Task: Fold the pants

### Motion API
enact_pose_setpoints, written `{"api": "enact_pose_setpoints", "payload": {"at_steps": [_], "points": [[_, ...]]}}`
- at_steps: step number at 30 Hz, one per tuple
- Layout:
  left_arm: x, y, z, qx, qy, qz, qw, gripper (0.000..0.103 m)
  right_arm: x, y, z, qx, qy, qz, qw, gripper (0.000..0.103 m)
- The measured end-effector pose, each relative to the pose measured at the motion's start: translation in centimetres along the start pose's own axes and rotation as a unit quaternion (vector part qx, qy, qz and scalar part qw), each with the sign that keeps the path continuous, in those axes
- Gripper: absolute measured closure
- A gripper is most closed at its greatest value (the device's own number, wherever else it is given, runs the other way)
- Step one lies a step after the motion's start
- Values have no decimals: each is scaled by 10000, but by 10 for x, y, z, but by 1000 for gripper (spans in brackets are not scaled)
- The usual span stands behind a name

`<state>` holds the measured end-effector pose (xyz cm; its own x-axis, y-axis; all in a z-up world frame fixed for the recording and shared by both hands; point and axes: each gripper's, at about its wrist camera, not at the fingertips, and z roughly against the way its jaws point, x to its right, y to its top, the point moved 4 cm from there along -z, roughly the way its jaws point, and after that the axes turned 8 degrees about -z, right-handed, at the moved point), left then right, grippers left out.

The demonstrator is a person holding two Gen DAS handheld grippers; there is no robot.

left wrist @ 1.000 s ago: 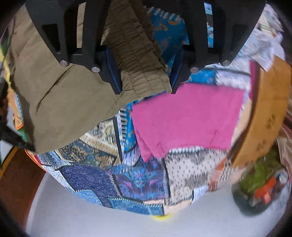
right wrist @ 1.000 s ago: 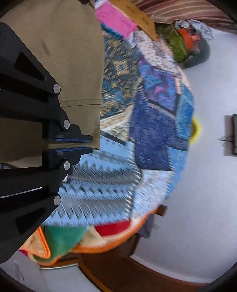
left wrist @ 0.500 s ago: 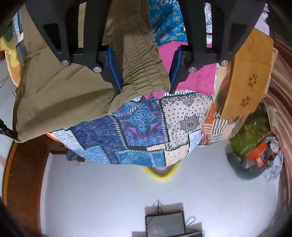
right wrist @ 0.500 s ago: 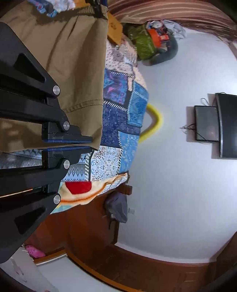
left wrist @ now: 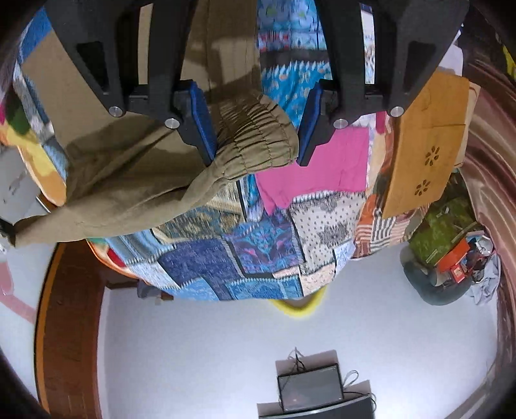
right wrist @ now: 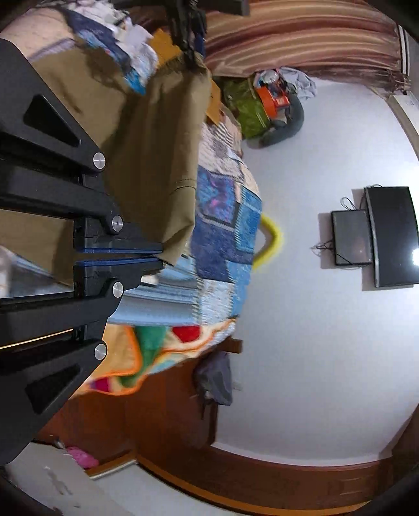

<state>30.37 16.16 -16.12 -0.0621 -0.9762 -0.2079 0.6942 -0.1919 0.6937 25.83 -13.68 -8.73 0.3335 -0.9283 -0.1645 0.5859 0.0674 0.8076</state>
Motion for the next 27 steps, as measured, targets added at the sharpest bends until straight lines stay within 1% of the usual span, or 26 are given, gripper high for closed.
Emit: {"api": "enact_pose_setpoints", "payload": {"at_steps": [5,7,10,13,17,20,23,25,27], "points": [[12,-33,13,-182,-203,-148,9995,53,-3,-48,18,-418,0,-94,9991,101],[20,-50,16,-294,-293,-340,9986,53,-5,-62,23,-522,-37,-127,9986,101],[29,-77,19,-514,-265,-625,9964,53,-5,-85,32,-716,-15,-291,9970,101],[35,-103,15,-791,-357,-640,9942,53,-9,-110,41,-954,2,-338,9949,101],[40,-133,8,-1117,-470,-536,9912,53,-16,-149,37,-1433,24,-382,9889,101],[40,-143,10,-1154,-540,-338,9913,51,-17,-167,34,-1664,-44,-398,9852,100],[35,-143,15,-1252,-608,-162,9901,45,-13,-172,36,-1684,-69,-563,9841,100],[32,-140,20,-1252,-578,-84,9904,40,-10,-170,40,-1663,-152,-633,9839,100],[29,-135,27,-1201,-454,-56,9917,30,-10,-166,45,-1585,-173,-660,9850,100]]}}
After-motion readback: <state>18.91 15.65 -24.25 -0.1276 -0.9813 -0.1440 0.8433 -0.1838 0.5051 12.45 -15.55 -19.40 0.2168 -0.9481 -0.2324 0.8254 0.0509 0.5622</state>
